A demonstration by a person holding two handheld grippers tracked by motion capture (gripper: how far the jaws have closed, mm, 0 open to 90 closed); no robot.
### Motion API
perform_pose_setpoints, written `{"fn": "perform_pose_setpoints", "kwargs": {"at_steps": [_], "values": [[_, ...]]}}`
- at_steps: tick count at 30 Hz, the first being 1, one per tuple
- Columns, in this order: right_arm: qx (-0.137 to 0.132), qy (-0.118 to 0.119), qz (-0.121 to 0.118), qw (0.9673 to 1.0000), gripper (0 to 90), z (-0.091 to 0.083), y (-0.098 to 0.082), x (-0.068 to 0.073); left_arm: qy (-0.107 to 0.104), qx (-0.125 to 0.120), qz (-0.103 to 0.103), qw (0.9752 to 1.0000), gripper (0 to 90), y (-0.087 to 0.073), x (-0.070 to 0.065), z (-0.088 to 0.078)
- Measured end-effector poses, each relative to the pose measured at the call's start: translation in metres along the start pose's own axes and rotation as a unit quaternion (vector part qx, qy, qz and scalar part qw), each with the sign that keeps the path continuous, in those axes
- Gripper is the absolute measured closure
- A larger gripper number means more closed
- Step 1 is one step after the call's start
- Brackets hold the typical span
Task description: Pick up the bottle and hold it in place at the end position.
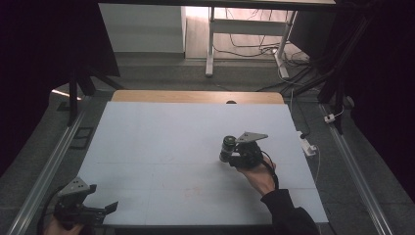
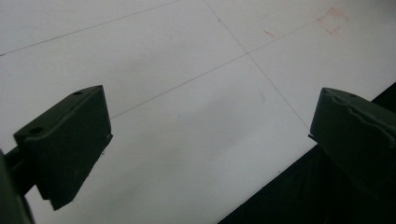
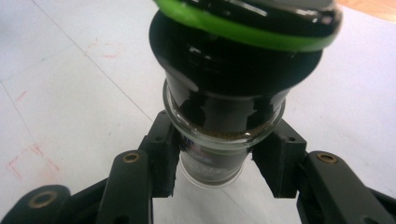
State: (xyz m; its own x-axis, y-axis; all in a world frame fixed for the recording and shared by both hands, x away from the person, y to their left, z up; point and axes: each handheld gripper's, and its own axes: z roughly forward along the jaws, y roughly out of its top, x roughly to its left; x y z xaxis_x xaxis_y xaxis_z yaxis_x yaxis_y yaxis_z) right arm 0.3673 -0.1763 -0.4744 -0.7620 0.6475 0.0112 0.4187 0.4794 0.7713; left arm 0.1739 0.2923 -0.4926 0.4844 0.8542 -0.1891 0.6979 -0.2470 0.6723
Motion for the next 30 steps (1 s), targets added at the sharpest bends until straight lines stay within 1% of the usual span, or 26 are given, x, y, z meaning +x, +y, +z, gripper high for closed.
{"fn": "perform_pose_setpoints", "kwargs": {"at_steps": [8,9,15,16,23,27,30], "values": [[0.001,0.004,-0.01,0.9999,52.8,0.015,0.01,0.005,-0.001,0.0,0.0,1.0,0.0,0.0,0.0,0.0],[0.002,0.005,-0.013,0.9999,52.8,0.019,0.013,0.006,-0.001,0.0,-0.001,1.0,0.0,0.0,0.0,0.0],[0.001,0.009,-0.017,0.9998,52.8,0.03,0.02,0.009,-0.001,-0.001,-0.001,1.0,0.0,0.0,0.0,0.0],[0.001,0.01,-0.018,0.9998,52.8,0.035,0.023,0.01,-0.002,-0.001,-0.001,1.0,0.0,0.0,0.0,0.0],[0.001,0.013,-0.024,0.9996,52.8,0.047,0.03,0.011,-0.002,-0.001,-0.002,1.0,0.0,0.0,0.001,0.0],[0.002,0.013,-0.03,0.9995,52.8,0.056,0.035,0.012,-0.003,-0.001,-0.002,1.0,0.0,0.0,0.001,0.0],[0.002,0.015,-0.03,0.9995,52.8,0.064,0.039,0.012,-0.002,-0.001,-0.001,1.0,0.0,0.0,0.001,0.0]]}}
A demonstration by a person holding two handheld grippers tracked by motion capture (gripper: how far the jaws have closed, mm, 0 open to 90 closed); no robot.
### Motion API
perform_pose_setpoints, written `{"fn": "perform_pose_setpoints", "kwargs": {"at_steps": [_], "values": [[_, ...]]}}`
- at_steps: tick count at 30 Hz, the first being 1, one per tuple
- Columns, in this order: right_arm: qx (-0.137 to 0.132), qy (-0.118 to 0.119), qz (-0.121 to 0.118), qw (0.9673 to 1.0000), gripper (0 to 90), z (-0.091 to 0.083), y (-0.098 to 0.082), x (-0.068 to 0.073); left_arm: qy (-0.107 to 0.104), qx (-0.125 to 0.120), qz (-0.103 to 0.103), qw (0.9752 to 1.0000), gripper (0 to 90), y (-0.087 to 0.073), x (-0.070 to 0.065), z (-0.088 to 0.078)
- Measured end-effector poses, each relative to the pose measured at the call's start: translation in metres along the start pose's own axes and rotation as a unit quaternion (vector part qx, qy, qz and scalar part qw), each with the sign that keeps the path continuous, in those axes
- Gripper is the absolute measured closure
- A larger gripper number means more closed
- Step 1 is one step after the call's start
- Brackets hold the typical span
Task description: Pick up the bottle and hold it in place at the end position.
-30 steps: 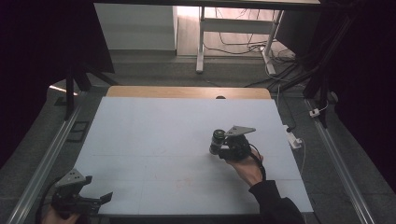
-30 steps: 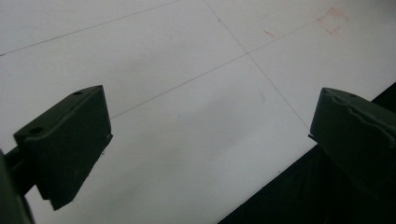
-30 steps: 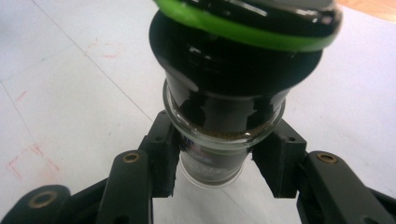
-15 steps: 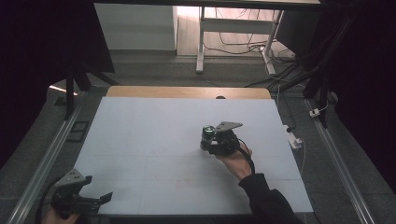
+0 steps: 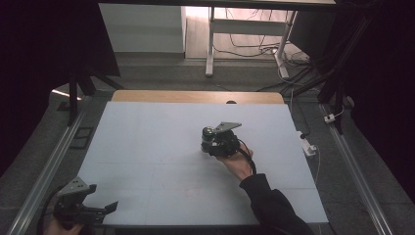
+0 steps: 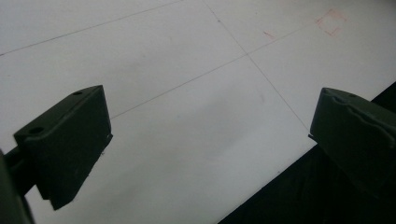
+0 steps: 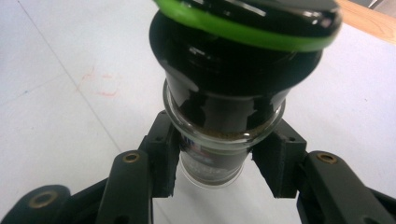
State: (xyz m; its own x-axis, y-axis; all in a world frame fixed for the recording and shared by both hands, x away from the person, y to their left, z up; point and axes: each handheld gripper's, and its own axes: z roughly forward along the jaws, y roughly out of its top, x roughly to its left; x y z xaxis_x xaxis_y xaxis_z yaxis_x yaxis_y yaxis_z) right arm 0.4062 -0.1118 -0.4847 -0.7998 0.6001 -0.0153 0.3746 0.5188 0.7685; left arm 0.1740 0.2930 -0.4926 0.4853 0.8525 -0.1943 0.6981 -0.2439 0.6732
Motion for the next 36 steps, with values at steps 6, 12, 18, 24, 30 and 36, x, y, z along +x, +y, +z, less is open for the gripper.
{"fn": "perform_pose_setpoints", "kwargs": {"at_steps": [6,12,18,24,30,36], "values": [[0.005,0.004,-0.01,0.9999,52.8,0.016,0.007,0.0,-0.001,-0.001,-0.001,1.0,0.0,0.0,0.0,0.0],[0.008,0.003,-0.016,0.9998,52.9,0.029,0.011,0.0,0.0,-0.001,-0.001,1.0,0.0,0.0,0.0,0.0],[0.008,-0.001,-0.02,0.9998,52.8,0.036,0.012,0.0,0.0,-0.001,-0.001,1.0,0.0,0.0,0.0,0.0],[0.007,-0.003,-0.021,0.9997,52.8,0.041,0.011,0.001,0.0,0.0,0.0,1.0,0.0,0.0,0.0,0.0],[0.013,-0.003,-0.023,0.9996,52.8,0.045,0.009,0.002,0.0,0.0,0.001,1.0,0.0,0.0,0.0,0.0],[0.01,-0.003,-0.02,0.9998,52.8,0.045,0.007,0.001,0.0,0.001,0.001,1.0,0.0,0.0,0.0,0.0]]}}
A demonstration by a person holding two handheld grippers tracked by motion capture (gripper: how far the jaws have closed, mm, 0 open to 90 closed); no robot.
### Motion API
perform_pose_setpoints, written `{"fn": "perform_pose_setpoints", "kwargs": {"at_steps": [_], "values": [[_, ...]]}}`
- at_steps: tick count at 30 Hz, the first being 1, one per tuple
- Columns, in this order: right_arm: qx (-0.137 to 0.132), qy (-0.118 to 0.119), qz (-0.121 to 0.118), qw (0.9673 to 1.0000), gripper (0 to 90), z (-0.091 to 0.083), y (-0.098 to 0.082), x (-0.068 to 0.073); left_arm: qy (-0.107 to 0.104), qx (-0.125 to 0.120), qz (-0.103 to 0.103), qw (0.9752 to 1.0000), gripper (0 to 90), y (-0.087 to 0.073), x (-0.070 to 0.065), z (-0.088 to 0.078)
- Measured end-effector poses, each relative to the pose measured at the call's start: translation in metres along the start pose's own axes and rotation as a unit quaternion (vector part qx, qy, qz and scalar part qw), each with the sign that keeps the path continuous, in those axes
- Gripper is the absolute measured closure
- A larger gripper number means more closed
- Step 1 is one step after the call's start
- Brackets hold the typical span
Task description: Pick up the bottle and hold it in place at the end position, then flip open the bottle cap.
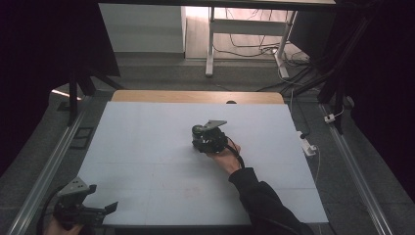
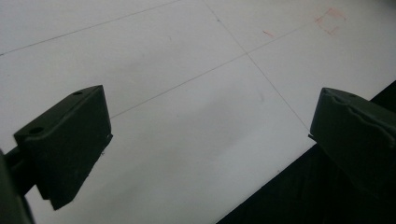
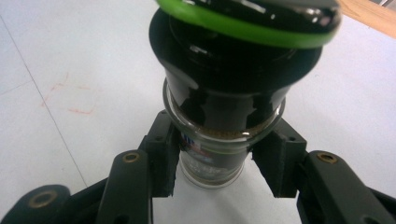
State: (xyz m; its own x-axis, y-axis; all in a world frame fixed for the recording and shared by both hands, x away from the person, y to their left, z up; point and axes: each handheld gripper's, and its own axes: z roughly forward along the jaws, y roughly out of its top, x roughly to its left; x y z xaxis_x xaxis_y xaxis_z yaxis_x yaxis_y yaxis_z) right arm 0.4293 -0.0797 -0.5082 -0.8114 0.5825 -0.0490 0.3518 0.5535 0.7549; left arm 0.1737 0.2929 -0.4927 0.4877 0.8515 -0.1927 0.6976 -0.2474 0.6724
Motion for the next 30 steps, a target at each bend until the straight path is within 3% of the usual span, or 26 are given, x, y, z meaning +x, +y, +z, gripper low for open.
{"fn": "perform_pose_setpoints", "kwargs": {"at_steps": [15,21,30], "values": [[-0.004,0.005,0.0,1.0,52.8,0.0,-0.001,-0.001,0.002,-0.001,-0.002,1.0,0.0,0.001,0.0,0.0],[-0.003,0.006,-0.001,1.0,52.8,0.0,-0.001,-0.001,-0.011,-0.011,-0.005,0.9999,0.0,0.003,0.001,-0.001],[-0.001,0.008,-0.003,1.0,52.8,0.001,-0.001,-0.002,-0.023,-0.012,0.019,0.9995,0.0,0.012,-0.002,0.003]]}}
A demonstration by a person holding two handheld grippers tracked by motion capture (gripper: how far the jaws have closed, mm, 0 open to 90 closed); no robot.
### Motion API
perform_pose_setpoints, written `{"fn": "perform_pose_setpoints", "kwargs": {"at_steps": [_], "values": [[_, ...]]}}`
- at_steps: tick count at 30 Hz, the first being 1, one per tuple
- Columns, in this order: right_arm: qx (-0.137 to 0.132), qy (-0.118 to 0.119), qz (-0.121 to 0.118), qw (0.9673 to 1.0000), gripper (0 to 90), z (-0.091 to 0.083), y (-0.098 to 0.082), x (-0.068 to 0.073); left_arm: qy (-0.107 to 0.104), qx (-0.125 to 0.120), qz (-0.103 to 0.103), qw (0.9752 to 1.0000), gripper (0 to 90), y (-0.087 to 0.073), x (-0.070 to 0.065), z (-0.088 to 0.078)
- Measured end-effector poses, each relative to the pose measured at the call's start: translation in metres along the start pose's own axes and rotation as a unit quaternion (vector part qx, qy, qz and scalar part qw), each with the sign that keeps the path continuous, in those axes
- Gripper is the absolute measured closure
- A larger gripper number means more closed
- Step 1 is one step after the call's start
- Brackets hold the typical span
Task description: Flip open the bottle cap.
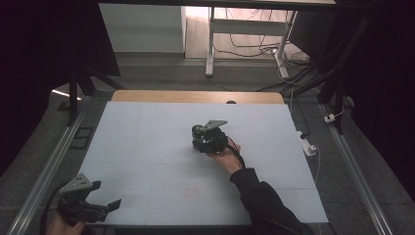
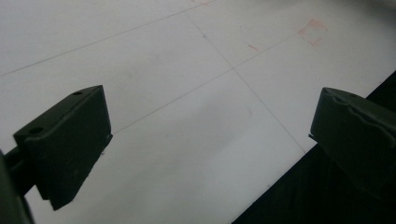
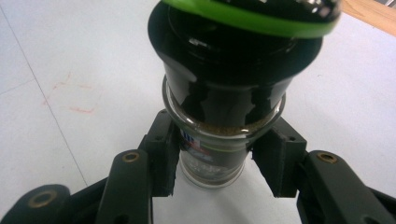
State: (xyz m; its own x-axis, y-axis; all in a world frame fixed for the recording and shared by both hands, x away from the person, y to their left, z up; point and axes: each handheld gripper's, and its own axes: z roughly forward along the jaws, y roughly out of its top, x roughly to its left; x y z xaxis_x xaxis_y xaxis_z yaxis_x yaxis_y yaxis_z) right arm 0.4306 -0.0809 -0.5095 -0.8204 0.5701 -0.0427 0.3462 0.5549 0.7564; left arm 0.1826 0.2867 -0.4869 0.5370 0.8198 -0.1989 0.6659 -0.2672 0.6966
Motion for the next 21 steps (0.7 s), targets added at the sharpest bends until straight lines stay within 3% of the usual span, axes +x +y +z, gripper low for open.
{"fn": "perform_pose_setpoints", "kwargs": {"at_steps": [7,10,17,21], "values": [[0.0,0.001,-0.001,1.0,52.9,0.0,0.0,0.0,-0.015,0.004,0.016,0.9998,0.0,0.011,-0.001,0.008],[0.001,0.001,-0.002,1.0,52.9,0.0,0.0,0.0,-0.015,-0.014,0.03,0.9993,0.0,0.015,-0.001,0.011],[0.001,0.002,-0.003,1.0,52.8,0.0,0.0,-0.001,-0.027,-0.019,0.041,0.9986,0.0,0.027,0.001,0.022],[0.001,0.003,-0.004,1.0,52.8,0.0,0.0,-0.001,-0.027,-0.018,0.059,0.9977,0.0,0.035,0.0,0.031]]}}
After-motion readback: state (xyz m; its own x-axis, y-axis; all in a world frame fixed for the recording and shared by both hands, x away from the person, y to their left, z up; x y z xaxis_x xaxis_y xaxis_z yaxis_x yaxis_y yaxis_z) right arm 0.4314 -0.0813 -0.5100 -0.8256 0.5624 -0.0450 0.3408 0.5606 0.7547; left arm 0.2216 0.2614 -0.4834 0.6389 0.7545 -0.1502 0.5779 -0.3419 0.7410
